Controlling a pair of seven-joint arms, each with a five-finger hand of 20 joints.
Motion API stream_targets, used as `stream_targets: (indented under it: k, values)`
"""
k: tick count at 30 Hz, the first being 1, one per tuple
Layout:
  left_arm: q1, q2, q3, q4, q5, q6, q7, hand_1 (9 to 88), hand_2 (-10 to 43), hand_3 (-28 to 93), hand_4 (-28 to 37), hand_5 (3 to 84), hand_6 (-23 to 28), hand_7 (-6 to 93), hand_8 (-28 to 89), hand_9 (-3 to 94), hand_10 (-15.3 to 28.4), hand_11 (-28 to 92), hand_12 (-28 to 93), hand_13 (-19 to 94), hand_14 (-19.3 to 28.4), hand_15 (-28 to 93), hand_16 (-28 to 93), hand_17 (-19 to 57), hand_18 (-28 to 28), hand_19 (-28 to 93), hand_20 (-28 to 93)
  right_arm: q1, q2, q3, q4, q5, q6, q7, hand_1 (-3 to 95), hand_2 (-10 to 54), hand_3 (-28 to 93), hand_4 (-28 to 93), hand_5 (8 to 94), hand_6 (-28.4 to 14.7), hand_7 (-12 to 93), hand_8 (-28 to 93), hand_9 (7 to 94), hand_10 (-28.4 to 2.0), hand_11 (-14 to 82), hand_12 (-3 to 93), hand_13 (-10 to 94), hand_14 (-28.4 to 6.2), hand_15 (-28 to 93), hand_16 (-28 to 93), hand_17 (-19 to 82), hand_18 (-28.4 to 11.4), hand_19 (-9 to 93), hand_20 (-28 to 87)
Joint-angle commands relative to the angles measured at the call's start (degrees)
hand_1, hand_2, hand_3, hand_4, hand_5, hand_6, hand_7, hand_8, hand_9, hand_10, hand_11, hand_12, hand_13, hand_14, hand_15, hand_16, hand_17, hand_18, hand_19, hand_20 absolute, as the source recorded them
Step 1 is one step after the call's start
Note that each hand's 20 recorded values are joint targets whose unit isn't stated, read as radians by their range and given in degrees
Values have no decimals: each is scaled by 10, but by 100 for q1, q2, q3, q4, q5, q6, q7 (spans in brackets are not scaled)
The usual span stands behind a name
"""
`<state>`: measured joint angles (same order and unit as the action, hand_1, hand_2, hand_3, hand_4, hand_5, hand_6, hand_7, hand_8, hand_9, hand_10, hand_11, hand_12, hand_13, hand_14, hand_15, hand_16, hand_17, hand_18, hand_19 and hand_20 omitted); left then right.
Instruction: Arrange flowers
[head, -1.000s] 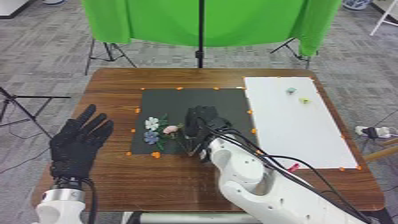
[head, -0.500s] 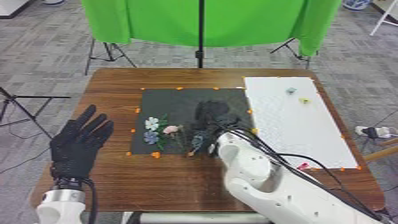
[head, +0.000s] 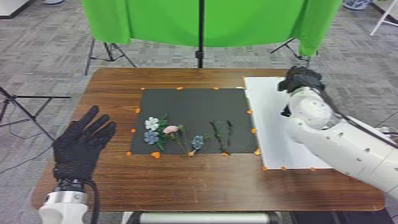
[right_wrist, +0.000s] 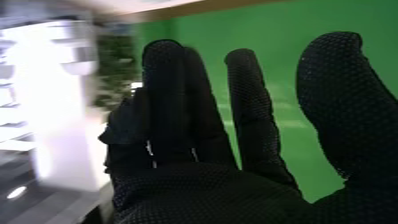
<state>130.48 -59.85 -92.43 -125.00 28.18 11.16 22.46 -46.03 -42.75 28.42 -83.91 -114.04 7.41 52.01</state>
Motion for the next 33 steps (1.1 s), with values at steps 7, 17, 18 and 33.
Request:
stream_targets:
  k: [7, 17, 18, 33]
  values:
    - [-69, -55, 34, 46, 14, -31, -80, 215, 55, 817, -277, 387, 97, 106, -88, 334, 191, 234, 105, 242, 266, 508, -88, -103, 243, 519, 171, -467, -248, 918, 531, 29, -1169, 275, 322, -95, 825, -283, 464, 15, 175, -140, 477, -200, 175, 123, 395, -168, 704, 39, 152, -216, 860, 523]
    - [-126, -75, 6, 69, 59, -94, -168, 216, 54, 817, -276, 386, 96, 106, -88, 334, 191, 235, 106, 242, 266, 507, -88, -104, 242, 518, 171, -443, -515, 895, 819, -150, -2047, 217, 332, -95, 819, -283, 478, 32, 177, -143, 517, -186, 173, 126, 431, -160, 695, 46, 154, -225, 857, 541]
    - [-94, -101, -5, 62, 66, -88, -209, 216, 54, 817, -277, 386, 96, 107, -88, 334, 191, 235, 106, 242, 266, 507, -88, -104, 243, 518, 171, -499, -508, 874, 865, -288, -1886, 146, 340, -95, 819, -282, 482, 34, 180, -144, 520, -185, 173, 126, 440, -155, 695, 47, 161, -226, 861, 543]
    - [74, -40, -48, -15, 19, -8, -58, 215, 54, 817, -277, 386, 96, 107, -88, 335, 192, 234, 105, 242, 266, 506, -88, -103, 243, 518, 171, -987, -168, 427, -745, -1179, 811, -942, 595, -95, 650, -283, 903, 28, 160, 28, 937, -61, 220, 274, 820, -33, 658, 206, 366, -210, 932, 569]
